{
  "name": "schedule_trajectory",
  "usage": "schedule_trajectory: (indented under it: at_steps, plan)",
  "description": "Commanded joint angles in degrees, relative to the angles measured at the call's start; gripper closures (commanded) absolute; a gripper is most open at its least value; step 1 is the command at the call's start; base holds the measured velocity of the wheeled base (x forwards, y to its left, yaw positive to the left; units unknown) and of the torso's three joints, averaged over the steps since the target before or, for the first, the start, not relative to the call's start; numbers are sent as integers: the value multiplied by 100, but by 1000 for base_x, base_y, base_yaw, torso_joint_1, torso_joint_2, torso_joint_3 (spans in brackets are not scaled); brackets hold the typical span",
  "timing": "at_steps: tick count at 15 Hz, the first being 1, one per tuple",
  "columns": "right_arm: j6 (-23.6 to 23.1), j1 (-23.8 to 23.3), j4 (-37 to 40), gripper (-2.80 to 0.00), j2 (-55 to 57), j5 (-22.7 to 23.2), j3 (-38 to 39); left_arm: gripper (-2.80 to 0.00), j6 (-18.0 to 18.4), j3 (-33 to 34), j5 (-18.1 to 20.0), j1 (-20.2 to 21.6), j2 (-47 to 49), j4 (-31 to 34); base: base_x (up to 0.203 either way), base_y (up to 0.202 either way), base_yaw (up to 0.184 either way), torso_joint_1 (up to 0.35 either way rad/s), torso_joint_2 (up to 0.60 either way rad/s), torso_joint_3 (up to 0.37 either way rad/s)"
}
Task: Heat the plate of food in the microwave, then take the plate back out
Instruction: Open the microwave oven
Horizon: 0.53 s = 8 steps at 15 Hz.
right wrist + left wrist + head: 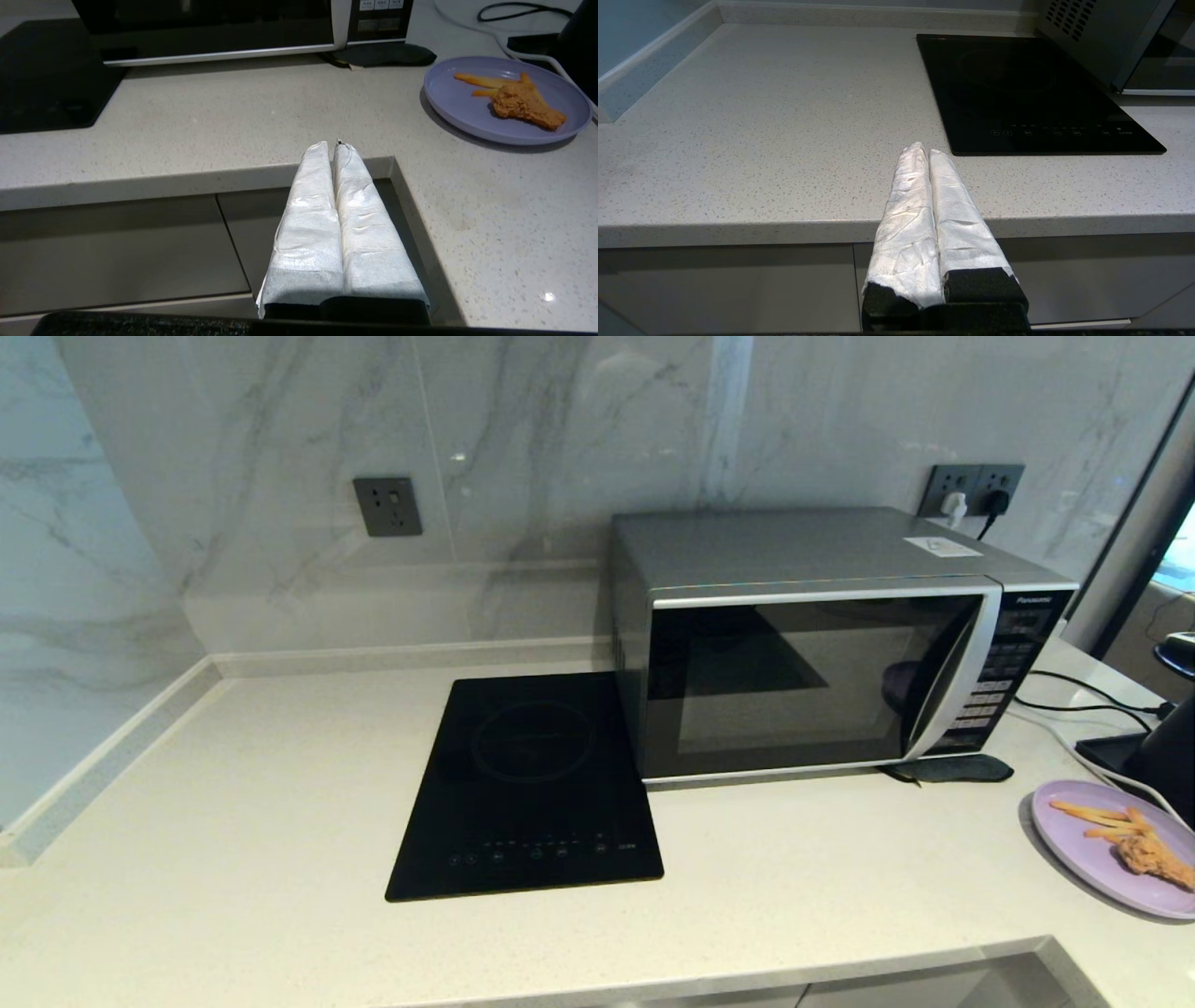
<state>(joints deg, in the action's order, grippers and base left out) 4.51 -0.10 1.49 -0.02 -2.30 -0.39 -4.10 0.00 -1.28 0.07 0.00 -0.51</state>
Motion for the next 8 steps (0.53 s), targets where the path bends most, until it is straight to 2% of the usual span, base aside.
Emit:
schedule_trajectory:
  at_steps: [1,4,8]
  plan:
    - [21,1,160,0,139,-12,-450,0,-3,0,-4,1,9,-2,0,0,0,0,0,0]
    - [244,-11,513,0,1443,-124,-1918,0,-3,0,-4,1,9,-2,0,0,0,0,0,0]
    - [366,-23,639,0,3053,-739,-3653,0,-3,0,-4,1,9,-2,0,0,0,0,0,0]
